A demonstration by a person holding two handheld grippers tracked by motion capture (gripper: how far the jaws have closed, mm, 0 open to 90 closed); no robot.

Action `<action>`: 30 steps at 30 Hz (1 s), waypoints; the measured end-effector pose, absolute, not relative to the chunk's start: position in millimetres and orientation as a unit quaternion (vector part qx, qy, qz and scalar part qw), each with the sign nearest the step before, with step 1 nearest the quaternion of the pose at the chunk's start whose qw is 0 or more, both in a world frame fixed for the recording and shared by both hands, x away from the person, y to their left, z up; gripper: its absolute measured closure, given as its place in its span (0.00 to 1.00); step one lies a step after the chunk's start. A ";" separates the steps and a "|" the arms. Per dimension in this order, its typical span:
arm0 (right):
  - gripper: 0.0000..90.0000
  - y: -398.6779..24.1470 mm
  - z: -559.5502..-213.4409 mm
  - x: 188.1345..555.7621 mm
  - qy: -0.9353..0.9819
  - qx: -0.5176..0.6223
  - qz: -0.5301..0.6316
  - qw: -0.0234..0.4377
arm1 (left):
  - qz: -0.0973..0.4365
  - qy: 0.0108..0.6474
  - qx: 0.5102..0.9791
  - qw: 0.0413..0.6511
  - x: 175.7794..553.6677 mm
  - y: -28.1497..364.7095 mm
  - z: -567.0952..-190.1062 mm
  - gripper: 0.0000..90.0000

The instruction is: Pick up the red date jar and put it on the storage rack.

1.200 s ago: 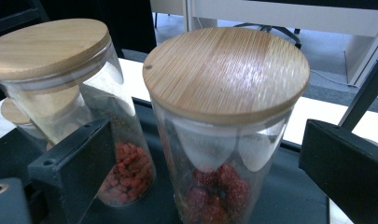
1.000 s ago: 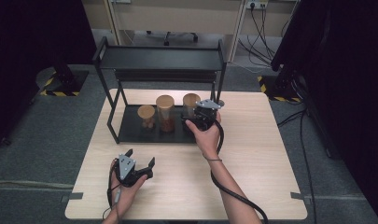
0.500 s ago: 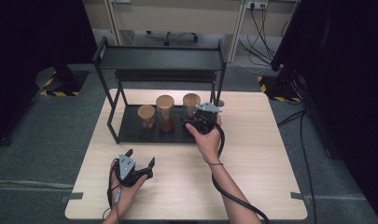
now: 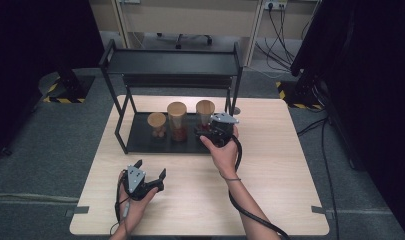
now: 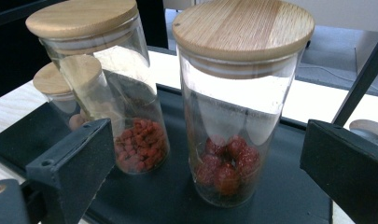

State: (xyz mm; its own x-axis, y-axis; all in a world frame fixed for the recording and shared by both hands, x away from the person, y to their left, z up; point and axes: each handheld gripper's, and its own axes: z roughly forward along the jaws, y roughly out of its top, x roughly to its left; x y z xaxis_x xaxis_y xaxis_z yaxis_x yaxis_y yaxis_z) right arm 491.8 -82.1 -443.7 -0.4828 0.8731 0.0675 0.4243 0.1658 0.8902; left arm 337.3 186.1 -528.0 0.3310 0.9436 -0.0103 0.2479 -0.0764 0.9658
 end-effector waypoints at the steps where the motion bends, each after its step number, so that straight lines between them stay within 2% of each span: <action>1: 0.04 -82.6 -443.9 491.1 0.725 0.447 0.465 0.241 | 0.349 0.462 0.646 0.499 337.3 186.1 -528.0 0.08; 30: 0.04 -92.6 -446.0 468.0 0.734 0.433 0.468 0.236 | 0.350 0.461 0.646 0.498 337.3 185.9 -528.0 0.08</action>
State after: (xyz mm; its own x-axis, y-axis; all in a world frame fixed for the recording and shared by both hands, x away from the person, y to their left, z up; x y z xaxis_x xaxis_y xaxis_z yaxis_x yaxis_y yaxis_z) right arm 468.0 -92.6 -446.0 -0.5149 0.8552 0.0595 0.4139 0.1872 0.8909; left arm 337.3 185.9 -528.0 0.3295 0.9441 -0.0079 0.2475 -0.0783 0.9657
